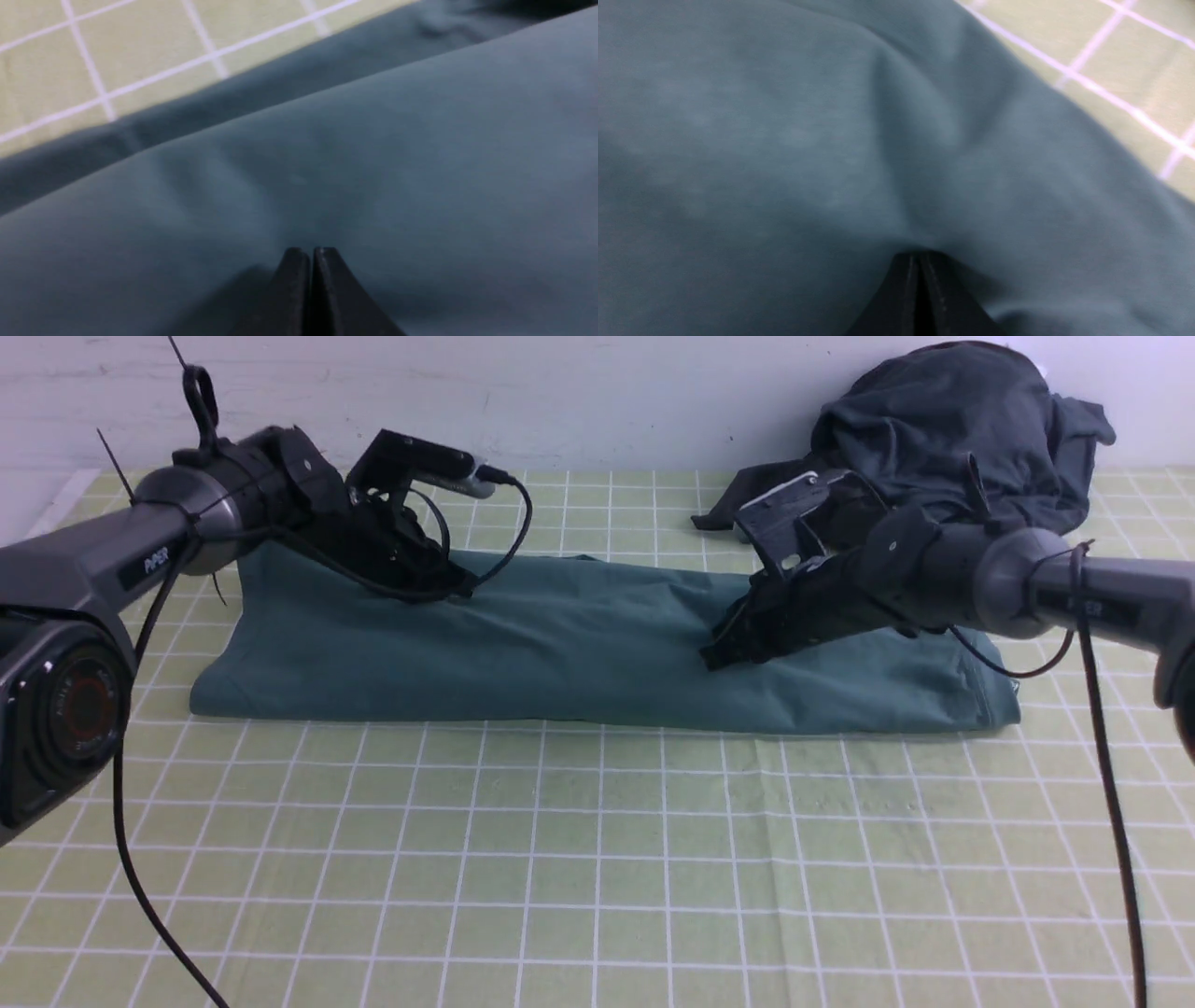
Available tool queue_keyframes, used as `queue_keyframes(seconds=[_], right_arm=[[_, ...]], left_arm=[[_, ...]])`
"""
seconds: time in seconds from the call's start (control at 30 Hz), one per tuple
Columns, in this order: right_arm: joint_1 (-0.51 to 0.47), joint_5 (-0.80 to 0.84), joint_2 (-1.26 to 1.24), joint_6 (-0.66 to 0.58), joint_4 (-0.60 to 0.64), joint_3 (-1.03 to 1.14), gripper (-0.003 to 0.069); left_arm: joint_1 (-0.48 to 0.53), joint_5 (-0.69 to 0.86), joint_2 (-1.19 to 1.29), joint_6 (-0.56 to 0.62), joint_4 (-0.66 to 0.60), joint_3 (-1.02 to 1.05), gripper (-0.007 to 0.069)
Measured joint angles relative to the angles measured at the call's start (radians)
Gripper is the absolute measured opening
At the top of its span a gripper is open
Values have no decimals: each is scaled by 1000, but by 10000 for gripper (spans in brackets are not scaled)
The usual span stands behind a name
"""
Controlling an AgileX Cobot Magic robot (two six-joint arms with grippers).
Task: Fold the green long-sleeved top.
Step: Use both arms to drag the lower edge of the fabric forward and fold it over the upper edge
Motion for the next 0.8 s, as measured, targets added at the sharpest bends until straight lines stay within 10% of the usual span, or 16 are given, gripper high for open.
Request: queue_keyframes(seconds=[0.27, 0.53, 0.8], right_arm=[[-20, -24, -150, 62, 61, 0, -11], [-17, 194, -143, -53, 202, -9, -11], [-61, 335, -53, 3, 70, 0, -11]], left_arm=[[47, -145, -36, -26, 68, -9, -3], [22, -12, -126, -161, -175, -31, -3], [34, 71, -67, -75, -14, -28, -3]])
